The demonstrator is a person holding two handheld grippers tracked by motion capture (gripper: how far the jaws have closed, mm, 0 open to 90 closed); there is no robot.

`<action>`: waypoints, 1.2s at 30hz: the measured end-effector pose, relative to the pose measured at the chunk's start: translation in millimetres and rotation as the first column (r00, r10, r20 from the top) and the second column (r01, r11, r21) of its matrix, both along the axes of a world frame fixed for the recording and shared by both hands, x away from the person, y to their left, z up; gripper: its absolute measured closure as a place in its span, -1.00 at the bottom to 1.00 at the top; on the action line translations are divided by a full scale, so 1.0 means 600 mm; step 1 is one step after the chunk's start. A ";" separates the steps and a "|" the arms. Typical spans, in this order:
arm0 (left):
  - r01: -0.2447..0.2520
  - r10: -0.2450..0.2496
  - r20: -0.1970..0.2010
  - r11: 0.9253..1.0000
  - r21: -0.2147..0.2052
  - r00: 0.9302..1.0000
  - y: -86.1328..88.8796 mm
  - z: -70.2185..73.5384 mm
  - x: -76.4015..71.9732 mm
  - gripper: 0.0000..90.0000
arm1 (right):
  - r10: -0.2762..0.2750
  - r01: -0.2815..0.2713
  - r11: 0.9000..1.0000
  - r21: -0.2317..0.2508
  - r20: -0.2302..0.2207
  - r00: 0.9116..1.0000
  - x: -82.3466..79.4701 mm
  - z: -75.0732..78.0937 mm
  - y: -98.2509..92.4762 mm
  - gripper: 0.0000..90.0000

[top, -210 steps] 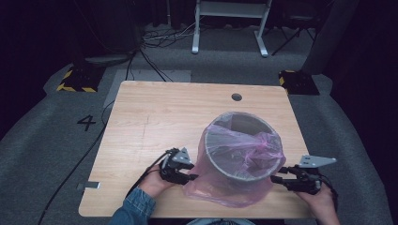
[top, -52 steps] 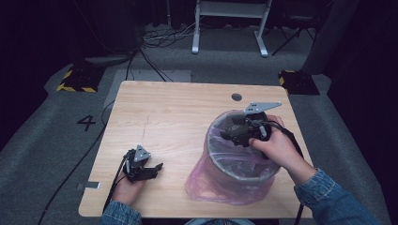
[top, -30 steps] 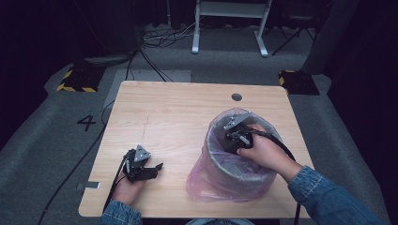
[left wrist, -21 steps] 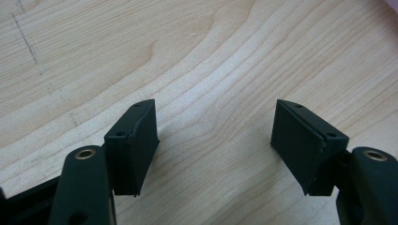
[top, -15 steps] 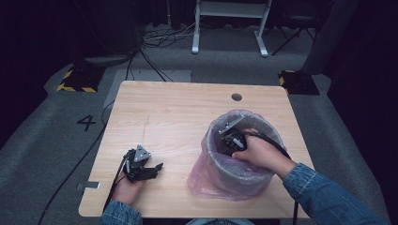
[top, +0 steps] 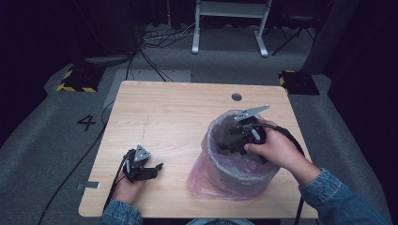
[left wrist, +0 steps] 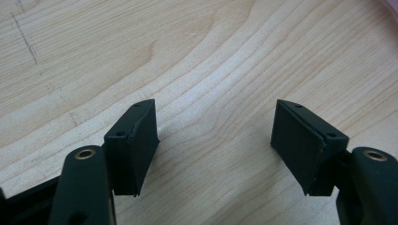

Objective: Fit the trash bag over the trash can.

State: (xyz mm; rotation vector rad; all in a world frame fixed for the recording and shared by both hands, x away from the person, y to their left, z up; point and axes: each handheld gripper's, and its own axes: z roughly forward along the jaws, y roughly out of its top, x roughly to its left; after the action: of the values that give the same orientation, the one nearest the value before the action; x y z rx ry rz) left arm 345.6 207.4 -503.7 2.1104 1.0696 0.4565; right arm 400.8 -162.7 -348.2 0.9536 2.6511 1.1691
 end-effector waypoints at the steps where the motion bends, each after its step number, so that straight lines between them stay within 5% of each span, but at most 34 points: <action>1: 0.000 0.000 0.000 1.000 0.000 1.000 0.000 0.000 0.000 -0.29 | -0.001 0.000 1.000 0.021 0.011 1.000 -0.002 0.006 -0.002 -0.53; 5: 0.000 0.000 0.000 1.000 0.000 1.000 0.000 0.000 0.000 -0.29 | -0.013 0.008 0.996 0.087 0.057 0.998 -0.007 0.019 -0.002 -0.43; 9: 0.000 0.000 0.001 1.000 0.000 1.000 0.000 0.000 0.000 -0.29 | 0.036 -0.047 0.993 0.112 0.093 0.995 -0.014 0.027 -0.003 -0.29; 13: 0.000 0.000 0.000 1.000 0.000 1.000 0.000 0.000 0.000 -0.29 | 0.130 -0.156 0.968 0.196 0.138 0.982 -0.030 0.045 -0.006 -0.28; 15: 0.000 0.000 0.000 1.000 0.000 1.000 0.000 0.000 0.000 -0.29 | 0.182 -0.213 0.958 0.192 0.165 0.969 -0.039 0.051 -0.006 -0.28; 19: 0.000 0.000 0.001 1.000 0.000 1.000 0.000 0.000 0.000 -0.29 | 0.258 -0.275 0.952 0.130 0.135 0.957 -0.049 0.039 -0.001 -0.28; 23: -0.005 0.005 -0.001 1.000 -0.002 1.000 -0.001 0.000 0.000 -0.30 | 0.242 -0.245 0.970 0.014 0.106 0.965 -0.048 0.010 0.009 -0.34; 29: -0.006 0.006 -0.001 1.000 -0.003 1.000 -0.001 0.000 0.001 -0.30 | 0.259 -0.254 0.964 -0.084 0.046 0.965 -0.045 -0.038 0.027 -0.40; 36: -0.006 0.006 -0.001 1.000 -0.004 1.000 -0.001 0.000 0.001 -0.30 | 0.181 -0.182 0.965 -0.190 -0.020 0.983 -0.036 -0.076 0.038 -0.56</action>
State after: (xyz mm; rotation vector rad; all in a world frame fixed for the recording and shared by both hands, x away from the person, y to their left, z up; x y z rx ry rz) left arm 346.1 206.8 -503.8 2.1051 1.0769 0.4558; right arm 379.3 -140.2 -394.0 0.6932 2.8385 0.9193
